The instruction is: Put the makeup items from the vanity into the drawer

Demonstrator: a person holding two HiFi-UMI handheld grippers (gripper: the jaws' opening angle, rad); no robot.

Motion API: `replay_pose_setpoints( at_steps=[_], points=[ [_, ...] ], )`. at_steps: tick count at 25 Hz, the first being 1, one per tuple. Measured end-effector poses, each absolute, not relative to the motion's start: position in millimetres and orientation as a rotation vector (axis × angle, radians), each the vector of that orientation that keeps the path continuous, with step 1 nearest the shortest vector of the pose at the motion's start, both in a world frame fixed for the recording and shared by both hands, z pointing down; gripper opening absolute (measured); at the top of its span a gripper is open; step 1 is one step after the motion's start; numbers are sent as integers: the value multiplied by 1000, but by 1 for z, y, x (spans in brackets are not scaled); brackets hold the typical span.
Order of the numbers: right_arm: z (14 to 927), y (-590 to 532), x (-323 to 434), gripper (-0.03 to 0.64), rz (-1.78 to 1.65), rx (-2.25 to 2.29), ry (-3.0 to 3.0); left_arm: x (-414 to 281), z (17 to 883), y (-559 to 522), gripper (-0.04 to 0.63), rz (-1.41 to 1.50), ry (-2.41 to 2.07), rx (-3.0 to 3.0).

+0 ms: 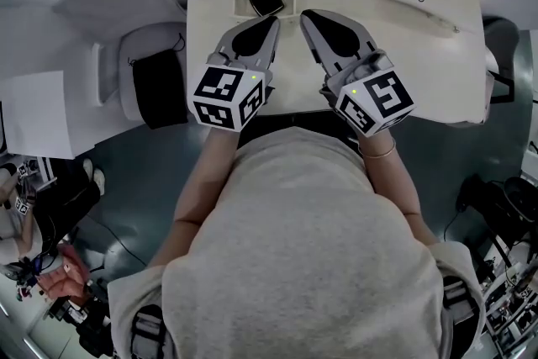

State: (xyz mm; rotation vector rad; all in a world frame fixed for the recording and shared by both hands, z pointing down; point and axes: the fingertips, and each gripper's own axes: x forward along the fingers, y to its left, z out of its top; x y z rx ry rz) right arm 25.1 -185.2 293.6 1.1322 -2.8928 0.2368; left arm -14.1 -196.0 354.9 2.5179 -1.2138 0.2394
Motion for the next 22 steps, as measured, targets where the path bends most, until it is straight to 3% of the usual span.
replay_pose_setpoints(
  at_steps=[9, 22],
  points=[
    [301, -185, 32, 8, 232, 1184, -2836, -13, 356, -190, 9, 238, -1203, 2535],
    [291, -170, 14, 8, 61, 913, -2804, -12, 354, -183, 9, 223, -1172, 2545]
  ],
)
